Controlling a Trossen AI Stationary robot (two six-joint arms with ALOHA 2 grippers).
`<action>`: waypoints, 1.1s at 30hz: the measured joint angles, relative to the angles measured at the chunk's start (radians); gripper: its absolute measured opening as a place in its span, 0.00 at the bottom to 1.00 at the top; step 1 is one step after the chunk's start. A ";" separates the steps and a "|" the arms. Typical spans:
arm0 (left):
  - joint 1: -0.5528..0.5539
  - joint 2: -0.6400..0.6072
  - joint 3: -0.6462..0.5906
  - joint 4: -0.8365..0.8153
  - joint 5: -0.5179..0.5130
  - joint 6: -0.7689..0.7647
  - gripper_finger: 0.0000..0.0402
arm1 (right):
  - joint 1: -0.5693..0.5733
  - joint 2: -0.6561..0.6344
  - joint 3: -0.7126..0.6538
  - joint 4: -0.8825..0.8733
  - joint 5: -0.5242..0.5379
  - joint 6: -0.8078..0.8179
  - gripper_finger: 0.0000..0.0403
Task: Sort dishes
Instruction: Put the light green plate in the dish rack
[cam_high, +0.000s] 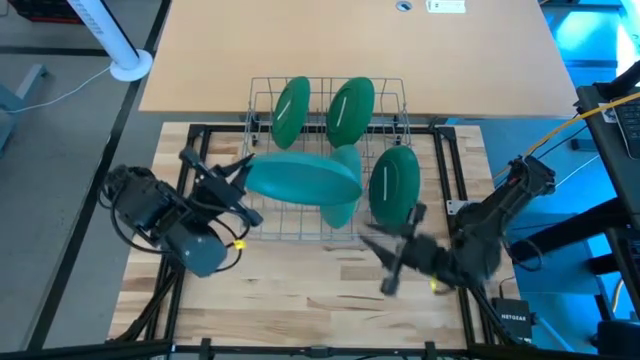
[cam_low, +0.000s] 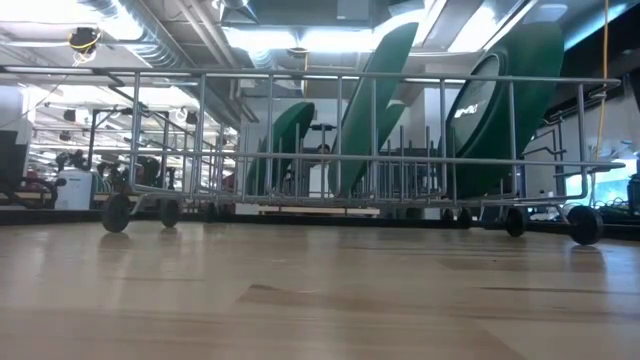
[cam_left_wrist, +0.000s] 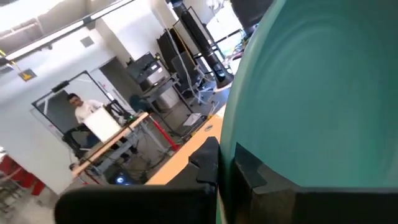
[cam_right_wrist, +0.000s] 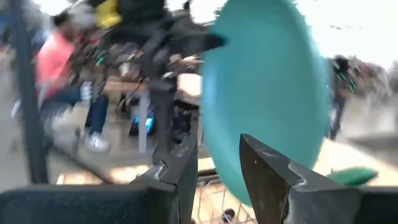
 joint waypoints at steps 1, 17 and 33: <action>0.006 -0.002 0.000 0.000 0.000 0.020 0.00 | -0.026 0.000 0.000 0.029 -0.002 0.035 0.31; 0.236 -0.005 -0.131 0.000 0.000 0.423 0.00 | -0.361 0.000 0.000 0.276 -0.347 0.307 0.31; 0.310 -0.006 -0.151 0.000 0.000 0.500 0.00 | -0.612 0.000 0.000 0.183 -0.443 0.574 0.31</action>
